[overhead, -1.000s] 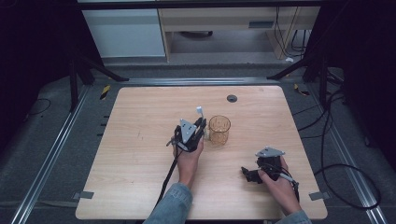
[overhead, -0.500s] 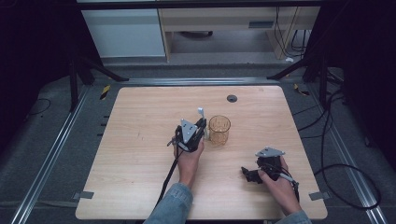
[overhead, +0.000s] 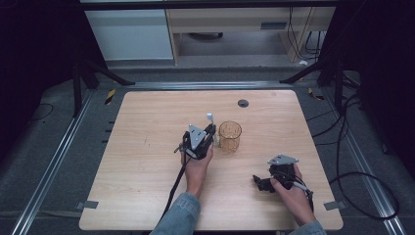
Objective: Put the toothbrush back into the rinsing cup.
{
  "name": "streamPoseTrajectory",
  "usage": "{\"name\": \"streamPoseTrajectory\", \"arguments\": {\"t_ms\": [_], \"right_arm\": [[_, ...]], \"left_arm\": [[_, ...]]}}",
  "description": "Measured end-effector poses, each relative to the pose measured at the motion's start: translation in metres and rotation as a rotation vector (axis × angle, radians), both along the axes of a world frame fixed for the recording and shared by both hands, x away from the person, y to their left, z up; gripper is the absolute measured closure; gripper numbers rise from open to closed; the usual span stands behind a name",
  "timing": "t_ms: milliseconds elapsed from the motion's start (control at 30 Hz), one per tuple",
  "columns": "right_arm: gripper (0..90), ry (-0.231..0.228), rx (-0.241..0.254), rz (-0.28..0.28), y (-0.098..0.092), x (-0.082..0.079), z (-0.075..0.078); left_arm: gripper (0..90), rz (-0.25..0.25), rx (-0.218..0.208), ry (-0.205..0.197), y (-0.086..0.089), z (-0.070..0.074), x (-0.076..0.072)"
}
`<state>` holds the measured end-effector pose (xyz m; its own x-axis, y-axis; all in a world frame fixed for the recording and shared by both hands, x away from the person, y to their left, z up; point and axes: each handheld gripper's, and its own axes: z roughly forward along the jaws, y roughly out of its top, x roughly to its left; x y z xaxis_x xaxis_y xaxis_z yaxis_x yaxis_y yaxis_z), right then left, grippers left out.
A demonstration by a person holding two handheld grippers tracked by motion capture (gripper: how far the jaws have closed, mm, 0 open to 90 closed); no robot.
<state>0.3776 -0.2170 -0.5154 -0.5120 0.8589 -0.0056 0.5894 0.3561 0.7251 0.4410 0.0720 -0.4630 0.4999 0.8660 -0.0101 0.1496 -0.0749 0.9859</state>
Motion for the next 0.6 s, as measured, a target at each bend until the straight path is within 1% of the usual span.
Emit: {"name": "streamPoseTrajectory", "arguments": {"t_ms": [200,267,300,433,600], "right_arm": [[0.4,0.000,0.000,-0.001,0.0000,0.0000,0.0000],[0.4,0.000,0.000,-0.001,0.0000,0.0000,0.0000],[0.4,0.000,0.000,-0.001,0.0000,0.0000,0.0000],[0.4,0.001,0.000,0.000,0.0000,0.0000,0.0000],[0.4,0.000,0.000,-0.001,0.0000,0.0000,0.0000]], "left_arm": [[78.6,-0.004,0.010,0.002,0.0013,-0.0011,-0.0017],[75.7,-0.004,0.016,0.002,0.0018,-0.0009,-0.0022],[75.7,-0.005,0.019,0.003,0.0021,-0.0008,-0.0023],[72.1,-0.011,0.041,0.002,0.0038,-0.0002,-0.0031],[68.2,-0.021,0.057,0.006,0.0063,0.0020,-0.0044]]}}
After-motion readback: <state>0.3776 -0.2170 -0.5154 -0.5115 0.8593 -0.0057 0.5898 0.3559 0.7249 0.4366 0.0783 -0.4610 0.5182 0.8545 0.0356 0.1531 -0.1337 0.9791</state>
